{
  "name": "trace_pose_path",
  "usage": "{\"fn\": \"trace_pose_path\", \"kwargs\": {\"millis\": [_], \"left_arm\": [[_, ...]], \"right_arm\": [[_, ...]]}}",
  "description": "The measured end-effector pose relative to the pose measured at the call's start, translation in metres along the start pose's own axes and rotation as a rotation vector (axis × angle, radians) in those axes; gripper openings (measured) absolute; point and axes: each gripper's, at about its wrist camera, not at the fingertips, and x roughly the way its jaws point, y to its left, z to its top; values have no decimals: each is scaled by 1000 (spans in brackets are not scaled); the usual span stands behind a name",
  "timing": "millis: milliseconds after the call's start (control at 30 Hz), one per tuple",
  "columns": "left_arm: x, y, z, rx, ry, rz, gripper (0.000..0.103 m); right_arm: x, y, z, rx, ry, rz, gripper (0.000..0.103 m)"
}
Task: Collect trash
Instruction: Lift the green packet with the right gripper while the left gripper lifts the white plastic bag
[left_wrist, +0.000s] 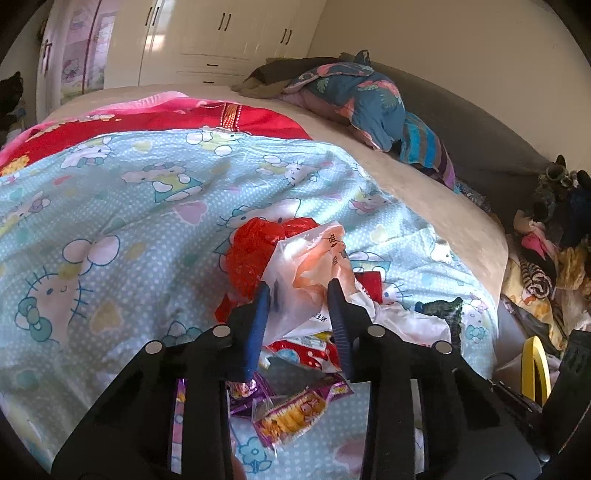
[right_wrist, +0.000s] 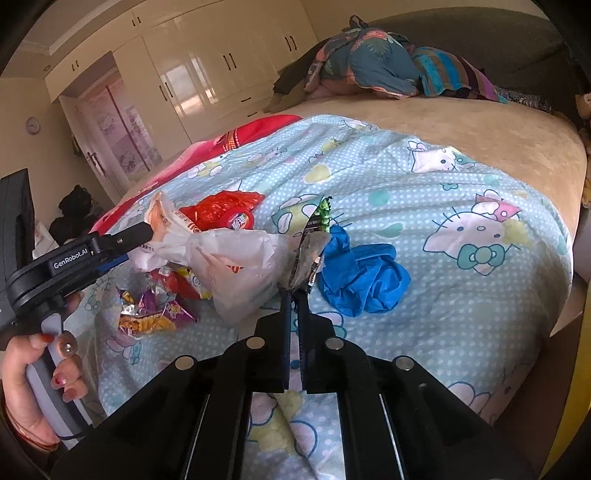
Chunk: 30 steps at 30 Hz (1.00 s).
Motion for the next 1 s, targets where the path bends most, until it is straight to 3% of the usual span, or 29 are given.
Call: {"fn": "trace_pose_path", "kwargs": {"millis": [600,1000], "left_arm": [[-75,-1,-17,-37,-145,-38,20],[-116,10,-19,-60,-199,-40,20]], "right_arm": [[-44,17,-12,-100,-60,67,3],[-68,38,-20,-189,-78,83,3]]}}
